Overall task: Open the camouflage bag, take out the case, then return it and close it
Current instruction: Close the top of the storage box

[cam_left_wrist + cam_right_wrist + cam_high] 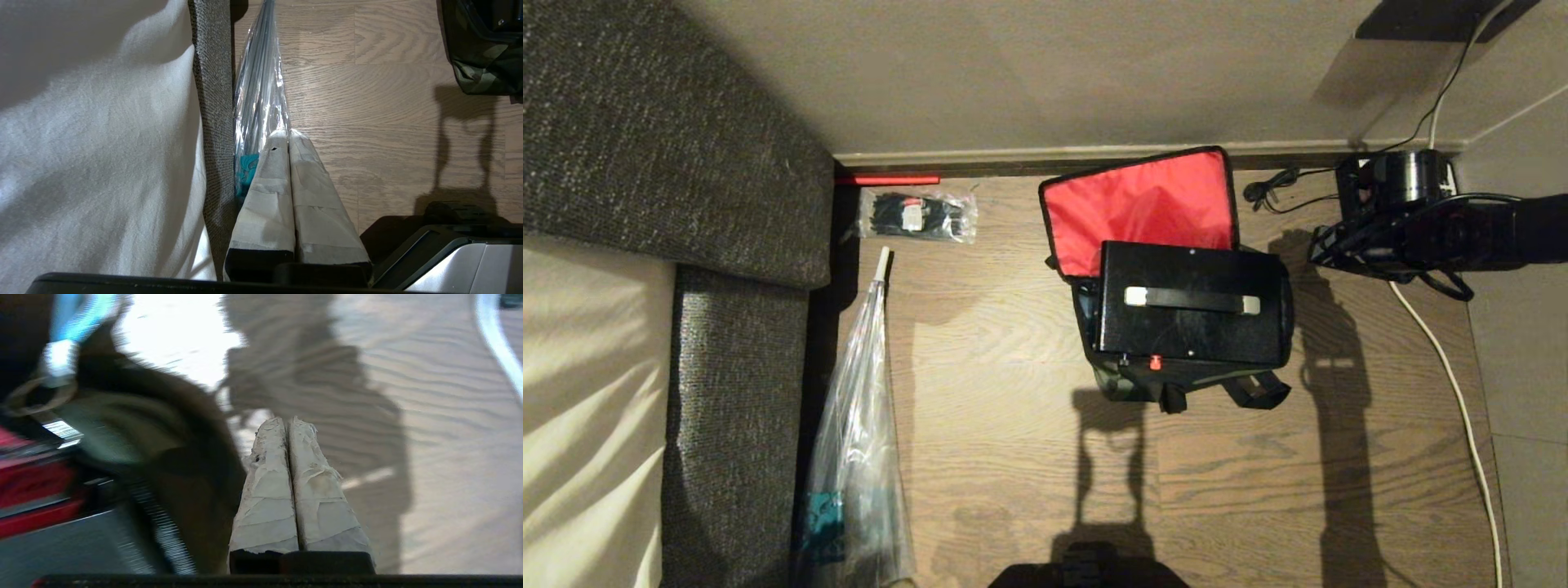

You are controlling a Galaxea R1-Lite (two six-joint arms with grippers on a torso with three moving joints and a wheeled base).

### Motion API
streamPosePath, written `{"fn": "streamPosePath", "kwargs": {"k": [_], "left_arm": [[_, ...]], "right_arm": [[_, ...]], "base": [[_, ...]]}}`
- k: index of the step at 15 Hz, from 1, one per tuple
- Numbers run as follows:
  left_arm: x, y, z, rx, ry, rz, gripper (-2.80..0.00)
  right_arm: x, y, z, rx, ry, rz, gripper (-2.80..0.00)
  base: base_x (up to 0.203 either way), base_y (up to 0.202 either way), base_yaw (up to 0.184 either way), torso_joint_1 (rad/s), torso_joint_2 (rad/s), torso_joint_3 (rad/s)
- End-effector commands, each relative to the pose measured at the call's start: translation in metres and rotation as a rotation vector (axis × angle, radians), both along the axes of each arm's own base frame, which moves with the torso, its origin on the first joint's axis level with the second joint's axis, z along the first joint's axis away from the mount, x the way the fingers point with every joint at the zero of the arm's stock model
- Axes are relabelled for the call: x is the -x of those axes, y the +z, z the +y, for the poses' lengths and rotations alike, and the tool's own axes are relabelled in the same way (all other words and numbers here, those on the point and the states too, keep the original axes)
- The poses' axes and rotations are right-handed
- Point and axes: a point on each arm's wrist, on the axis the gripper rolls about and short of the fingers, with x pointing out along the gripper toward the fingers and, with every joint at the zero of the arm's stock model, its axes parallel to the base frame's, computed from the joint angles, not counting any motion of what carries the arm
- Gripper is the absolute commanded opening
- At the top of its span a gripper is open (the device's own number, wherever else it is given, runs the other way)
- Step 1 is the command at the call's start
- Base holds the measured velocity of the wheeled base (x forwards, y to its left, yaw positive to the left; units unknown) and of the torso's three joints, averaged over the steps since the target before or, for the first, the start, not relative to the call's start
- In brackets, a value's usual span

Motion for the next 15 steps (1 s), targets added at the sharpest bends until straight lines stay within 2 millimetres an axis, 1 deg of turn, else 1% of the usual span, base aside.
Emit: {"fn": "streamPosePath", "kwargs": {"k": [1,4,7,8,9,10,11,13,15], "left_arm": [[0.0,0.0,0.0,0.0,0.0,-0.002,-2.8],[0.0,0.0,0.0,0.0,0.0,-0.002,-2.8],[0.0,0.0,0.0,-0.001,0.0,-0.002,-2.8],[0.0,0.0,0.0,0.0,0.0,-0.002,-2.8],[0.0,0.0,0.0,0.0,0.0,-0.002,-2.8],[0.0,0.0,0.0,0.0,0.0,-0.002,-2.8],[0.0,0.0,0.0,0.0,0.0,-0.002,-2.8],[0.0,0.0,0.0,0.0,0.0,-0.002,-2.8],[0.0,0.0,0.0,0.0,0.0,-0.002,-2.8]], "right_arm": [[-0.005,0.002,0.0,-0.017,0.018,0.007,-2.8],[0.004,0.002,0.0,-0.039,0.019,0.157,-2.8],[0.018,0.002,-0.002,-0.009,0.039,0.268,-2.8],[0.02,0.002,-0.002,-0.025,0.034,0.286,-2.8],[0.02,0.002,0.002,-0.101,0.024,0.277,-2.8],[0.02,0.001,0.012,-0.189,0.07,0.279,-2.8],[0.023,-0.003,0.016,-0.229,0.097,0.31,-2.8],[0.028,-0.005,0.017,-0.307,0.183,0.366,-2.8],[0.038,-0.011,0.011,-0.292,0.211,0.476,-2.8]], "base": [[0.0,0.0,0.0,0.0,0.0,0.0],[0.0,0.0,0.0,0.0,0.0,0.0],[0.0,0.0,0.0,0.0,0.0,0.0],[0.0,0.0,0.0,0.0,0.0,0.0],[0.0,0.0,0.0,0.0,0.0,0.0],[0.0,0.0,0.0,0.0,0.0,0.0],[0.0,0.0,0.0,0.0,0.0,0.0],[0.0,0.0,0.0,0.0,0.0,0.0],[0.0,0.0,0.0,0.0,0.0,0.0]]}}
